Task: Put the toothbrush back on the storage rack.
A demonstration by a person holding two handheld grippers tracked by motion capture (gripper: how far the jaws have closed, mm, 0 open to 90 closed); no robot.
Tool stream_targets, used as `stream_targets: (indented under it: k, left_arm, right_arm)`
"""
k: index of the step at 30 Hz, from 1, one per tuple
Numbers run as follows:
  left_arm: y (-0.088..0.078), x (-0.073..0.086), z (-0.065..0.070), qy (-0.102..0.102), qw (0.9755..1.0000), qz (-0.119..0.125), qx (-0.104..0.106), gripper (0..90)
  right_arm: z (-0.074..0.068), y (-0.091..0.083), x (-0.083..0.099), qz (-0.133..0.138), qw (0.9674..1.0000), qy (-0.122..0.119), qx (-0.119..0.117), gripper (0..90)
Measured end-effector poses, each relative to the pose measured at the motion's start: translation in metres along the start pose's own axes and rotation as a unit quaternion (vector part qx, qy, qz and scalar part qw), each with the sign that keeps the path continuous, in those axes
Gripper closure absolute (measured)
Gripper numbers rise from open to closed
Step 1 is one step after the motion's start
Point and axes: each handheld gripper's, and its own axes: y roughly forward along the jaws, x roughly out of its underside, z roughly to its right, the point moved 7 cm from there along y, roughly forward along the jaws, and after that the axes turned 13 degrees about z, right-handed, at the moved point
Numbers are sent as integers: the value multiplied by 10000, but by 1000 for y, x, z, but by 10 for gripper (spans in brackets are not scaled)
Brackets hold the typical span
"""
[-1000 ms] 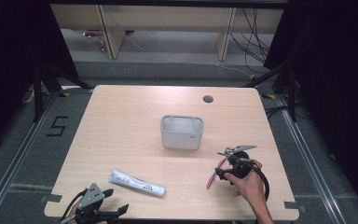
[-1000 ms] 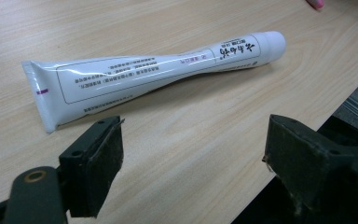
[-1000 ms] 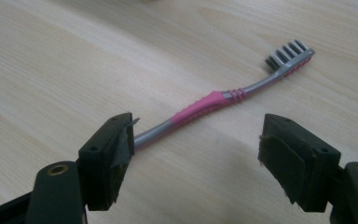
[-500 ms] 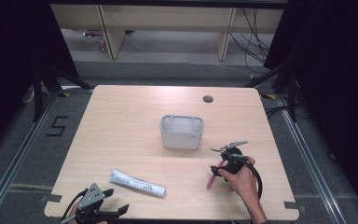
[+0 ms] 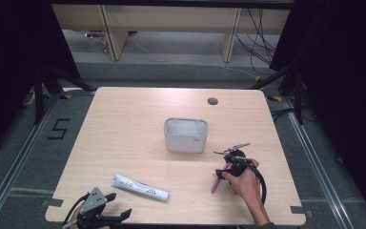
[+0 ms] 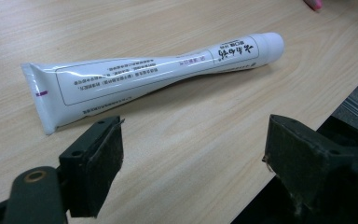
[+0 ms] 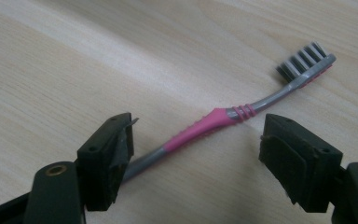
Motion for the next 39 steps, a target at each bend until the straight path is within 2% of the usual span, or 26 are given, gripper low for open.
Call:
stream_targets:
  k: [5, 6, 7, 8, 9, 10, 12, 14, 19, 20, 22, 23, 26, 30, 31, 32, 34, 37, 38, 39]
  left_arm:
    - [0, 0, 0, -19, 10000, -10, 0, 190]
    - [0, 0, 0, 5, 10000, -10, 12, 190]
    - [0, 0, 0, -10, 10000, 24, -25, 190]
    - [0, 0, 1, -8, 10000, 34, -24, 190]
    - [1, 0, 1, -43, 10000, 41, -13, 190]
    - [1, 0, 1, -43, 10000, 41, -13, 190]
    - [1, 0, 0, -32, 10000, 31, 8, 191]
    - [0, 0, 1, -56, 10000, 29, -13, 191]
    - [0, 0, 1, -52, 10000, 35, -20, 191]
    - [0, 0, 1, -52, 10000, 35, -20, 191]
    - [0, 0, 0, -18, 10000, 7, -13, 191]
    - [0, 0, 0, -10, 10000, -15, 6, 191]
    - [0, 0, 0, -12, 10000, -15, -2, 191]
    - [0, -1, 0, -9, 10000, -17, -35, 191]
    - [0, -1, 1, -11, 10000, -6, -2, 191]
    - [0, -1, 1, -14, 10000, 1, 0, 191]
    - [-1, -1, 0, 20, 10000, -36, -14, 191]
    - [0, -1, 1, -47, 10000, 40, 3, 192]
    - [0, -1, 0, -40, 10000, 16, -4, 191]
    - [0, -1, 0, -37, 10000, 15, -3, 191]
  right_arm:
    - [2, 2, 0, 18, 9999, -150, -16, 276]
    - [0, 2, 1, -15, 10000, -7, 3, 281]
    - [0, 1, 1, -72, 10000, -6, 29, 284]
    - [1, 1, 1, -60, 9999, -102, 23, 290]
    - [0, 2, 1, -40, 10000, -44, 7, 298]
    - [3, 3, 1, -25, 9998, -196, -23, 308]
    - [2, 2, 2, -65, 9998, -176, -6, 319]
    - [1, 2, 3, -101, 9998, -164, -58, 345]
    - [5, 0, 4, -101, 9993, -335, -152, 445]
    - [5, -1, 5, -107, 9994, -300, -133, 461]
    - [7, -2, 5, -137, 9991, -372, -150, 477]
    - [9, -3, 5, -170, 9986, -462, -168, 516]
    - [11, -4, 6, -169, 9982, -527, -223, 543]
    - [14, -8, 7, -363, 9971, -627, -247, 595]
    - [15, -9, 7, -461, 9957, -731, -327, 640]
    - [14, -11, 8, -605, 9950, -707, -352, 649]
    - [16, -10, 8, -626, 9944, -759, -375, 666]
    - [17, -12, 8, -871, 9911, -875, -495, 708]
    - [16, -13, 8, -958, 9908, -827, -473, 715]
    - [18, -12, 7, -973, 9899, -913, -483, 727]
